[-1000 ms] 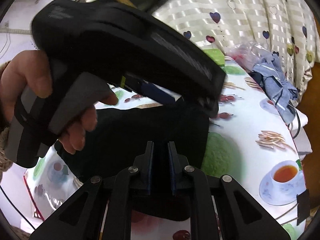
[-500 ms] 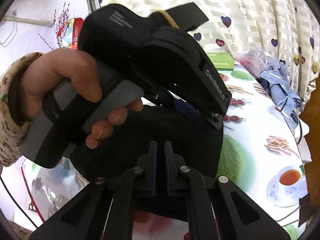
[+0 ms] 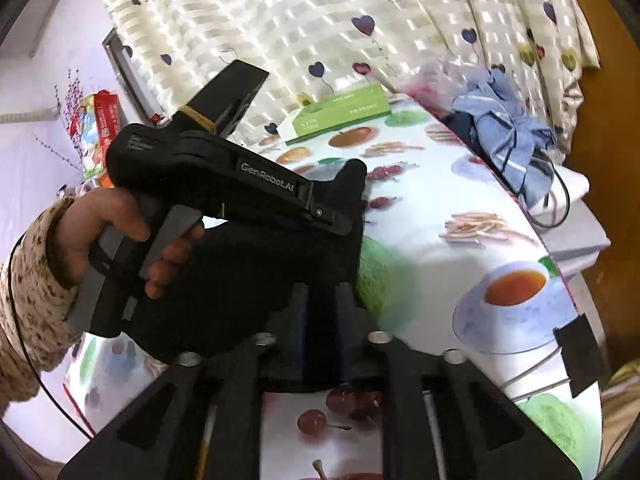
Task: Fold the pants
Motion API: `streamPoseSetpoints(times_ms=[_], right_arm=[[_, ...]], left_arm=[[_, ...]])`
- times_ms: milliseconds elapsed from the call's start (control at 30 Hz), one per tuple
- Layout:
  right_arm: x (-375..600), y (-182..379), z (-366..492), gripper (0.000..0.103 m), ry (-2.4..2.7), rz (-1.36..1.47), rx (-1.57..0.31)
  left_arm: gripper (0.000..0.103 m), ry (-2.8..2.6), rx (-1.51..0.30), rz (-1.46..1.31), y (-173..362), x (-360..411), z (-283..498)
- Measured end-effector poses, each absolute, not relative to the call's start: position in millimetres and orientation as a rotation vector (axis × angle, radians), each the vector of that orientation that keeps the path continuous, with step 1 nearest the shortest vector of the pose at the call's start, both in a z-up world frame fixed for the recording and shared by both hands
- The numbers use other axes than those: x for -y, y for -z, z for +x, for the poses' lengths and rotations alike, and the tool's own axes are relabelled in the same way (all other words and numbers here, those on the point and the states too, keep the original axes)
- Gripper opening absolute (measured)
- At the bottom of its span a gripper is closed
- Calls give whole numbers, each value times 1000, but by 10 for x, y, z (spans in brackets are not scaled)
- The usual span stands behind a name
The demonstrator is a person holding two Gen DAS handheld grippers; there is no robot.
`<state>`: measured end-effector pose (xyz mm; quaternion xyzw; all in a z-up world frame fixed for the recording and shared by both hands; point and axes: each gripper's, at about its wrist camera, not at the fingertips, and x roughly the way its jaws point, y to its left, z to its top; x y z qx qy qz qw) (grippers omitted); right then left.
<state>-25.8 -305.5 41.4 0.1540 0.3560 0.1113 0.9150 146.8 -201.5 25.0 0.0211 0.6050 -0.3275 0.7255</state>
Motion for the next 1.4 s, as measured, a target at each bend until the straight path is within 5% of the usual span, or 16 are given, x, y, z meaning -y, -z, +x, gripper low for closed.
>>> streamPoseSetpoints(times_ms=[33, 67, 200, 333, 367, 433, 533, 1400], right_arm=[[3021, -439, -274, 55, -208, 281, -725], [2997, -468, -301, 59, -178, 248, -708], [2984, -484, -312, 60, -169, 241, -672], [2849, -311, -56, 60, -156, 227, -834], [2845, -282, -40, 58, -147, 235, -844], [2830, -287, -89, 29, -140, 239, -831], [2747, -345, -162, 17, -149, 211, -805], [1473, -1066, -138, 15, -489, 22, -608]], left_arm=[[25, 723, -1335, 44, -249, 2016, 1469], [25, 724, -1334, 42, -248, 2017, 1470], [25, 728, -1336, 30, -240, 1999, 1475], [25, 730, -1337, 28, -239, 1989, 1484], [25, 730, -1337, 26, -240, 1988, 1487], [25, 731, -1337, 24, -243, 1983, 1493], [25, 740, -1331, 17, -245, 1965, 1488], [18, 710, -1056, -231, -1162, 471, 1403]])
